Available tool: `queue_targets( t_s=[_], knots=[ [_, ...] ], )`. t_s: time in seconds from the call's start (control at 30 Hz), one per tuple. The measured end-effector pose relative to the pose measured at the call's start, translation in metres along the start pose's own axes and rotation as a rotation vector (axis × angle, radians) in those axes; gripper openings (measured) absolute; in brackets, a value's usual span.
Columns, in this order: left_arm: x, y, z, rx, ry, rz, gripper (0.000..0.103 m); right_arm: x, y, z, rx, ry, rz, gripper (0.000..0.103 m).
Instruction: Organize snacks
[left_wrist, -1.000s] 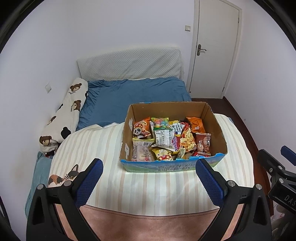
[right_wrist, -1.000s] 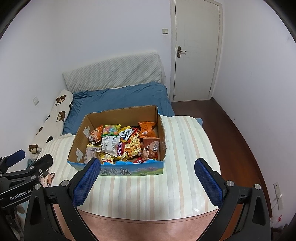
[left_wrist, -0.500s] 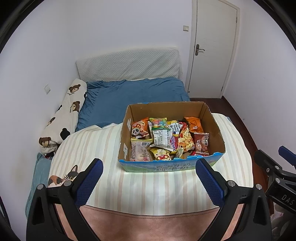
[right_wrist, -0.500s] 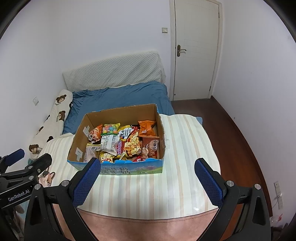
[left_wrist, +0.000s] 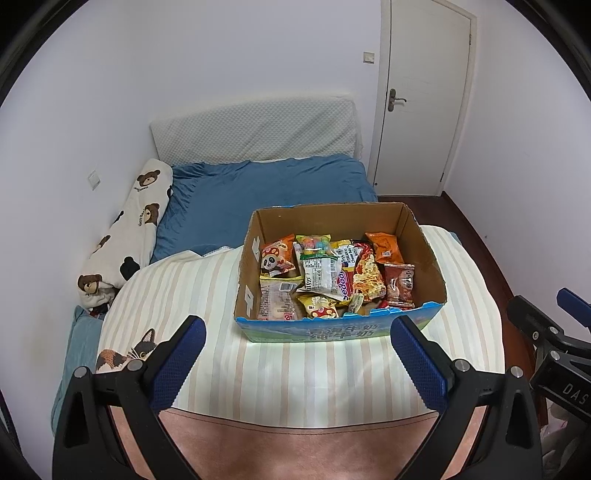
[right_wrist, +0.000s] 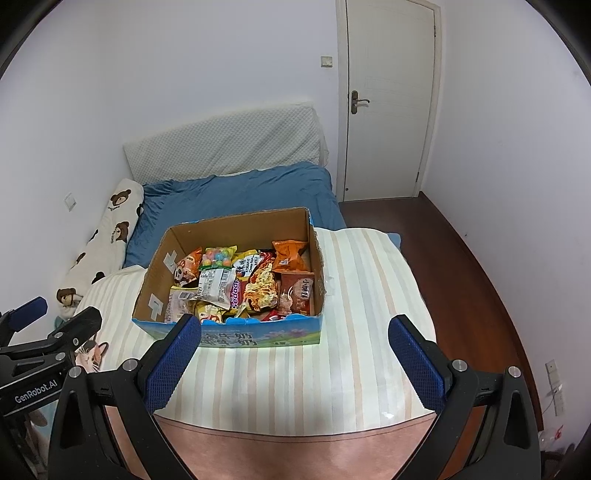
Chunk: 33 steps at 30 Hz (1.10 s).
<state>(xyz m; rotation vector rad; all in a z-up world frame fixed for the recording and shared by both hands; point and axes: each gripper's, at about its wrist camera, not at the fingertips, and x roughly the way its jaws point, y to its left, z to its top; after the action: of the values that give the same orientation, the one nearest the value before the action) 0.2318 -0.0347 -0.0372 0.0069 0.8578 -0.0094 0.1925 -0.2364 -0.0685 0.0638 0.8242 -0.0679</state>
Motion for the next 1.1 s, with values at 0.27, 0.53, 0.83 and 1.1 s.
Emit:
queue_targets(
  t_s=[0.27,0.53,0.83,1.1],
  knots=[
    [-0.0013,0.0003,-0.0001,0.000,-0.001,0.000,0.103,-0.0004,0.0022,0.0001,-0.008,0.004,0.000,0.103],
    [-0.0026,0.0008,-0.0006,0.004,-0.003,-0.003,0.103,-0.0016,0.0012,0.0003,-0.006,0.003,0.004,0.103],
    [-0.0032,0.0020,-0.0009,0.003,-0.010,-0.003,0.103,-0.0006,0.0027,0.0015,-0.011,0.008,0.002,0.103],
    [-0.0039,0.0014,-0.0020,0.001,-0.016,-0.002,0.103,-0.0030,0.0043,0.0021,-0.014,-0.003,0.004,0.103]
  ],
)
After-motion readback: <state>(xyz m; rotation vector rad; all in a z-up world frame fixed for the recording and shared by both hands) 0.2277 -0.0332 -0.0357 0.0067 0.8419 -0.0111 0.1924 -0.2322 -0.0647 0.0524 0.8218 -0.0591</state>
